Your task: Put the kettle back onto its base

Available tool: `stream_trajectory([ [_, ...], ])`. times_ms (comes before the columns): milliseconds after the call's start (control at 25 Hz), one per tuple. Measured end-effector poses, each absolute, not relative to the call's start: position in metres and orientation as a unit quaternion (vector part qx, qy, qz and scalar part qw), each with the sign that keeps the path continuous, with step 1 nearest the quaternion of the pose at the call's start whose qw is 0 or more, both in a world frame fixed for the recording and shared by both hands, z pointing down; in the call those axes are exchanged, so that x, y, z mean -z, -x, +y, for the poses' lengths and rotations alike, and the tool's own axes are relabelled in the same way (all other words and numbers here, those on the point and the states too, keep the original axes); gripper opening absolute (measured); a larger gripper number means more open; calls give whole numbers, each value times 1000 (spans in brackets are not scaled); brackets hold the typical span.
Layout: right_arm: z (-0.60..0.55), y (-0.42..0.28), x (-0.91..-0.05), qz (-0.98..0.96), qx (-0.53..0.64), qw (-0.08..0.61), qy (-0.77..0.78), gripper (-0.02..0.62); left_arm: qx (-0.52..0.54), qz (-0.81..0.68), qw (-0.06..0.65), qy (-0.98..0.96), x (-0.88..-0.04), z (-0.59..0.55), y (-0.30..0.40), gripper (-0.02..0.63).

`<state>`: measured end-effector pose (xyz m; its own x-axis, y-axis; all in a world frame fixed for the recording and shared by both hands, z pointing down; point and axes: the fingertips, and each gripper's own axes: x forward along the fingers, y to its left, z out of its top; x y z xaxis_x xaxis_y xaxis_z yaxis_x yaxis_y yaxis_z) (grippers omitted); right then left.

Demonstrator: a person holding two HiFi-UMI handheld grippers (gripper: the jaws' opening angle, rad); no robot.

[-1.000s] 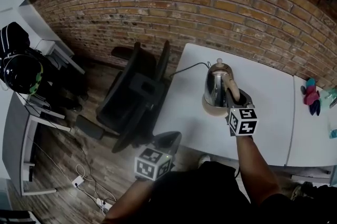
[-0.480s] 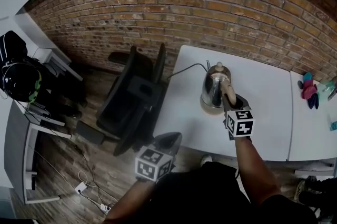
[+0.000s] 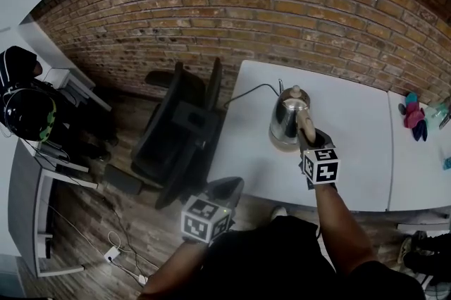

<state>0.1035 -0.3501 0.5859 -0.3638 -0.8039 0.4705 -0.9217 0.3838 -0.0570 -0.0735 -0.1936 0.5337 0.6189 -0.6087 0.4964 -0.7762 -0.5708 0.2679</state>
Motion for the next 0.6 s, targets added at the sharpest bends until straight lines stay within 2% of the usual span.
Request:
stream_trajectory([
  [600,-337,-107,-598,-804,-172,195,-535,118,-175,-389,235,-873,-532,-187,70,1],
])
